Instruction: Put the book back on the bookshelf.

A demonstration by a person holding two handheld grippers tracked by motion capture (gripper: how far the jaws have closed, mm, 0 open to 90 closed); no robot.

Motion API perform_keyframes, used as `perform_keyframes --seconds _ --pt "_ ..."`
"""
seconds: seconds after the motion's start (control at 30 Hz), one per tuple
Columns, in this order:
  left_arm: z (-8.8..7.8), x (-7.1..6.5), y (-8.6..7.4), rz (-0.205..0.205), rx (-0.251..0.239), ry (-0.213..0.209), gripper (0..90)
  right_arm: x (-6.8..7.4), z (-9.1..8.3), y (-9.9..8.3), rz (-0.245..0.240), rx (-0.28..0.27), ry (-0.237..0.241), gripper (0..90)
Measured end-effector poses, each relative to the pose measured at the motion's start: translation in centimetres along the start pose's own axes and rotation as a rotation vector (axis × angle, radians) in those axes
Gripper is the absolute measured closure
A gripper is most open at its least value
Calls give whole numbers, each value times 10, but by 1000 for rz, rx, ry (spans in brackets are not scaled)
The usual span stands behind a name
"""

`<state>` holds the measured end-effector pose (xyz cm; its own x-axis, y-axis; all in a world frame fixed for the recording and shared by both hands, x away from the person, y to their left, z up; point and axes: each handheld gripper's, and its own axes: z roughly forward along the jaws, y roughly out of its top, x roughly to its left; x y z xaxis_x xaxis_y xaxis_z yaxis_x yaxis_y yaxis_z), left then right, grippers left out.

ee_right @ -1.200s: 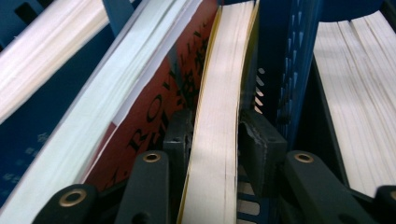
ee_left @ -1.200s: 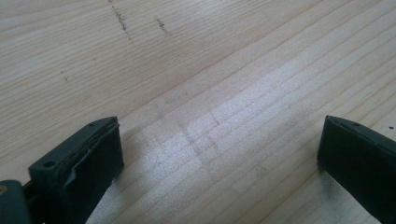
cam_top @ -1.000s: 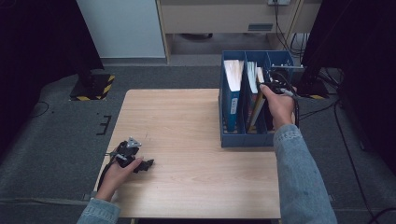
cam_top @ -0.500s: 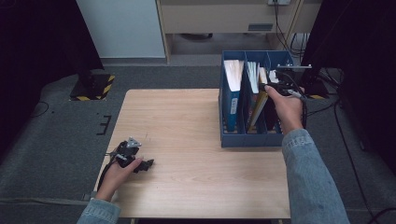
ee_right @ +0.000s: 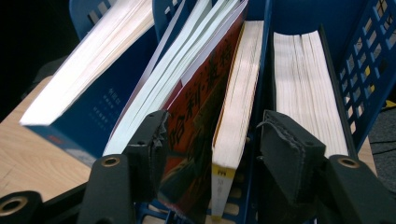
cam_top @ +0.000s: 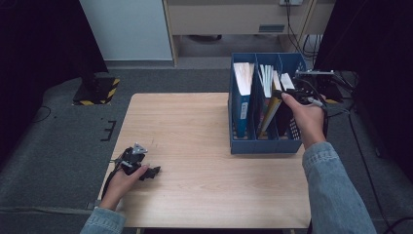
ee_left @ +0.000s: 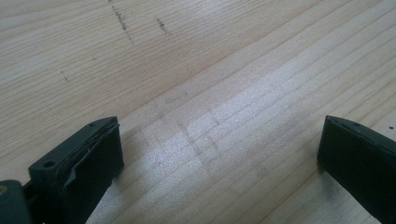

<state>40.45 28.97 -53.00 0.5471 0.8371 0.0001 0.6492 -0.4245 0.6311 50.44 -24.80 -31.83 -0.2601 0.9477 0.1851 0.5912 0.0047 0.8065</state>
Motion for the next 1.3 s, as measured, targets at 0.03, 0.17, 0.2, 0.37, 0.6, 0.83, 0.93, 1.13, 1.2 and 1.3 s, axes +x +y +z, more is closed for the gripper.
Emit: perform_keyframes --seconds 0.03,0.17,0.2,0.37,0.6,0.83,0.93,1.13,1.2,1.3 --pt "0 0 0 0 0 0 0 0 -3 -2 2 -3 5 417" --pt "0 0 0 -3 2 -1 0 1 -12 -8 -11 0 16 400" --pt "0 0 0 0 4 -1 0 1 -15 -11 -11 1 16 396" --pt "0 0 0 -1 4 0 0 4 -23 -26 -45 8 18 345" --pt "0 0 0 -2 3 1 0 10 -22 -41 -75 15 25 257" --pt "0 0 0 -1 2 0 0 20 -20 -53 -123 8 22 180" --pt "0 0 0 -2 2 1 0 24 -19 -58 -154 14 27 148" --pt "0 0 0 -3 1 1 0 26 -20 -72 -189 15 60 101" --pt "0 -1 0 -3 1 2 0 26 -20 -77 -190 11 64 90" --pt "0 -1 0 -3 1 2 0 26 -19 -84 -196 20 63 79"
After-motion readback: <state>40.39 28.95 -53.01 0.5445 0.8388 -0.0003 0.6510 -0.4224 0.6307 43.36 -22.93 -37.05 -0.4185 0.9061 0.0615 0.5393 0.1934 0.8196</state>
